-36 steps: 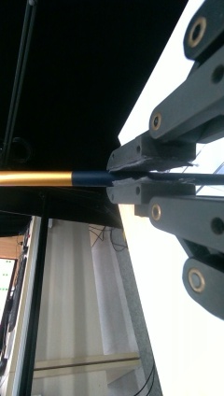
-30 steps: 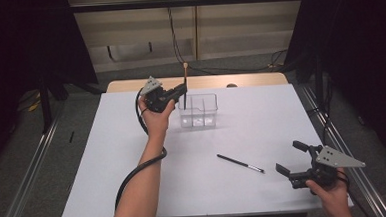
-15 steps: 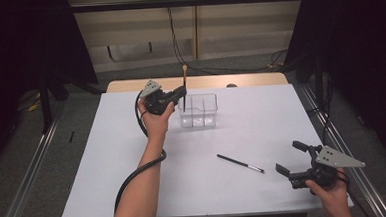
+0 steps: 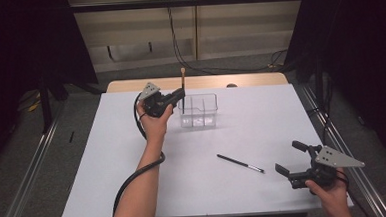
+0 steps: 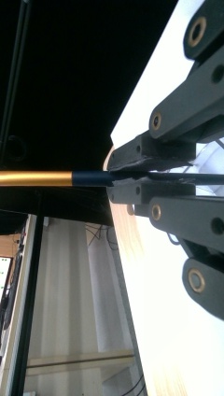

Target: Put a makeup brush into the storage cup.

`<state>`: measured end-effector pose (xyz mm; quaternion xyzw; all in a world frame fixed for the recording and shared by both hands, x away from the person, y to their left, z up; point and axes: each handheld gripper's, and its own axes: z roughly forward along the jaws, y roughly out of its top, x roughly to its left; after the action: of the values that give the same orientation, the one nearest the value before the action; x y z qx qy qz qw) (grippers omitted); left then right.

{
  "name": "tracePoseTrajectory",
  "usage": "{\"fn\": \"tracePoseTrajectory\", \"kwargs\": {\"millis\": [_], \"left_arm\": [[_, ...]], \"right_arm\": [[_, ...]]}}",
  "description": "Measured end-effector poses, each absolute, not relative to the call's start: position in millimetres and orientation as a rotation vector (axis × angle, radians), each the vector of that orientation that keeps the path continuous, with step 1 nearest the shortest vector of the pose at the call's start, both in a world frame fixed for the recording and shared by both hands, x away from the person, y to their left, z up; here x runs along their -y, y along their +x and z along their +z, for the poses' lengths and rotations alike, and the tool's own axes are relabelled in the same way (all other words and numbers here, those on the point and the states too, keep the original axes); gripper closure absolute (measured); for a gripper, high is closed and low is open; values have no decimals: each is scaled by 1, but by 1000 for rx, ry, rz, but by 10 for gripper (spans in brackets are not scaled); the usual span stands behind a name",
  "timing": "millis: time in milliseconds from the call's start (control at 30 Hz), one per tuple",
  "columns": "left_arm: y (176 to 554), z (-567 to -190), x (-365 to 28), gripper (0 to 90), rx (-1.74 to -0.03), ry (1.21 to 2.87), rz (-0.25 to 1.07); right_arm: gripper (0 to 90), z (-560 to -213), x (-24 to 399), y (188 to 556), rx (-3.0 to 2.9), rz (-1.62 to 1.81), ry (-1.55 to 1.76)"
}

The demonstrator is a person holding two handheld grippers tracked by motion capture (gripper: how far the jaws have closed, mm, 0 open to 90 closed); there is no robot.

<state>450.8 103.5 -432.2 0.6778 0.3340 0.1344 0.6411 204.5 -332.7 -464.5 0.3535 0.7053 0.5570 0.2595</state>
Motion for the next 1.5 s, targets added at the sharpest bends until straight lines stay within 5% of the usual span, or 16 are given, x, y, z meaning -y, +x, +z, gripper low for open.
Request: {"fn": "tracePoseTrajectory", "kwargs": {"millis": [1100, 1500], "left_arm": [[444, -435, -110, 828, -760, 1567, 297], [441, -432, -114, 542, -751, 1550, 273]], "right_arm": [[0, -464, 331, 205, -1916, 1510, 948], [0, -465, 330, 205, -1920, 1509, 945]]}}
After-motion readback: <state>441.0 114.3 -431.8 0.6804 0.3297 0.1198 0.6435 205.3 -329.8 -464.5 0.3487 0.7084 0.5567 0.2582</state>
